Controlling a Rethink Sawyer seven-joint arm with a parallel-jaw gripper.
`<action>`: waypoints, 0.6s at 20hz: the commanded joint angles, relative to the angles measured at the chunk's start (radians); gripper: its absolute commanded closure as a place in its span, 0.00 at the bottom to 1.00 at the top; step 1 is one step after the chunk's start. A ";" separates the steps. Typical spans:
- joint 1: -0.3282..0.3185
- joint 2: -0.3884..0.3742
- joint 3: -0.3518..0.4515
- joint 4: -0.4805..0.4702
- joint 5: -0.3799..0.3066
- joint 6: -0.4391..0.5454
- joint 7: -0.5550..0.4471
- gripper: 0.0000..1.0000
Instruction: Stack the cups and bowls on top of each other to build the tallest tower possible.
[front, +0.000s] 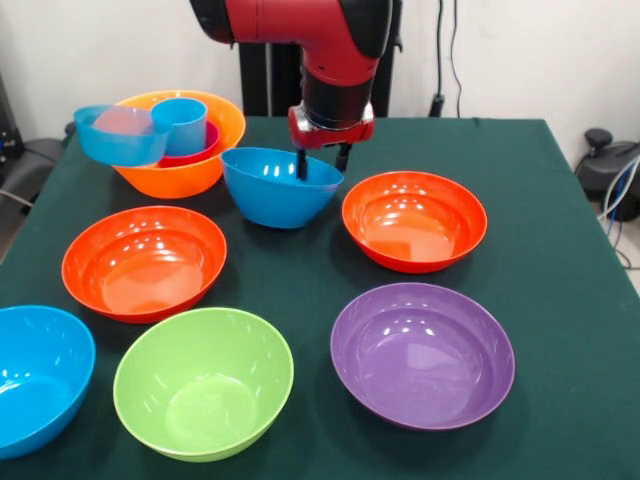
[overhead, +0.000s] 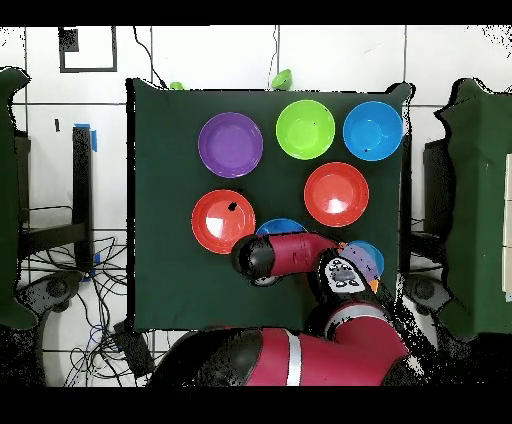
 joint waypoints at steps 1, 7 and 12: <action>-0.005 0.023 0.084 -0.048 -0.050 -0.056 0.015 0.00; 0.016 0.021 0.066 -0.059 -0.055 -0.064 0.034 1.00; 0.036 0.014 0.055 -0.057 -0.049 -0.071 0.056 1.00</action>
